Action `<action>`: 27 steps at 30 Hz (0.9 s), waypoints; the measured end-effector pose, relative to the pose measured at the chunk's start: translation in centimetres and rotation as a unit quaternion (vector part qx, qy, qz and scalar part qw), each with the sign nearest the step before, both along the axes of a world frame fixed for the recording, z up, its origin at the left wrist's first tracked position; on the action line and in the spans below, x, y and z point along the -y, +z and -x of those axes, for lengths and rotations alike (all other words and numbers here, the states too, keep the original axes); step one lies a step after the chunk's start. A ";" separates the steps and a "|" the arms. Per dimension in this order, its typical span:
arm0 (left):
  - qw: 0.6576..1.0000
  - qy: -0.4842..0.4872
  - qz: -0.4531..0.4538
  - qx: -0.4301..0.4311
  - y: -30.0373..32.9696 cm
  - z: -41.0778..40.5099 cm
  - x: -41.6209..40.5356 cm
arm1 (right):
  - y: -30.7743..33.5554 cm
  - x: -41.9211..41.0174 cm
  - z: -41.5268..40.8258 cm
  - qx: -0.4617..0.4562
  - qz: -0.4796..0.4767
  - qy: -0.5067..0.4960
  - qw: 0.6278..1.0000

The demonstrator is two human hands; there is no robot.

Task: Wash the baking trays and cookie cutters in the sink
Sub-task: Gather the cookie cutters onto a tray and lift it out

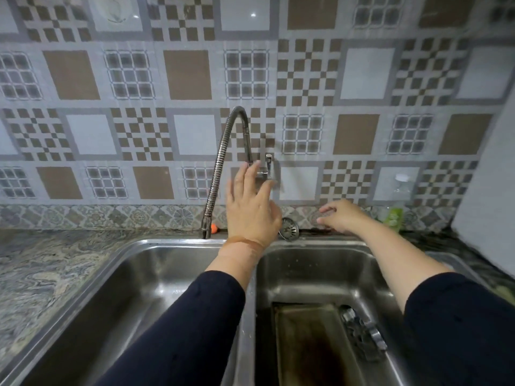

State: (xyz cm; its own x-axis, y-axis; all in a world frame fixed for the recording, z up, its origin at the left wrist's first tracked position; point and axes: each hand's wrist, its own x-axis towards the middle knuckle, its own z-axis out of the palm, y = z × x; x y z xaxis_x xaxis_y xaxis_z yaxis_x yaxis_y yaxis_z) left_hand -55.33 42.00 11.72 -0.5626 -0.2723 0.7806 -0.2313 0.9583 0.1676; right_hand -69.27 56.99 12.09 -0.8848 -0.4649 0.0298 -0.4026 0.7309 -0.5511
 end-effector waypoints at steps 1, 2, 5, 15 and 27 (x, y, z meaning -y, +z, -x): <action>0.999 -0.028 -0.022 0.038 -0.2 0.3 -1.0 | -0.1 -1.4 -0.2 0.000 -0.012 0.000 1.000; 0.993 -0.053 -0.052 0.087 -0.5 0.6 -1.8 | -0.3 -2.7 -0.6 0.002 -0.021 -0.001 1.000; 0.960 -0.105 -0.118 0.232 -2.1 1.7 -4.2 | -1.4 -6.2 -1.5 0.013 -0.056 -0.016 0.998; 0.827 -0.199 -0.167 0.499 -10.3 4.6 -9.9 | -8.9 -13.9 -5.3 0.124 -0.104 -0.087 0.983; 0.783 -0.185 -0.128 0.580 -20.1 11.4 -14.1 | -21.2 -13.0 -2.6 0.163 -0.153 -0.063 0.973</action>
State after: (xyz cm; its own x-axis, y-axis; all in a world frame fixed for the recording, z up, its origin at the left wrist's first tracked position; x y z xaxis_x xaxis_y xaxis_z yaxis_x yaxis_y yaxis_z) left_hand -66.72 56.10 -8.37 -0.9304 0.0119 -0.3664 -0.0850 0.9653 0.2471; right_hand -66.66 69.95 -9.08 -0.8749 -0.2954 -0.3838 -0.1401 0.9129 -0.3833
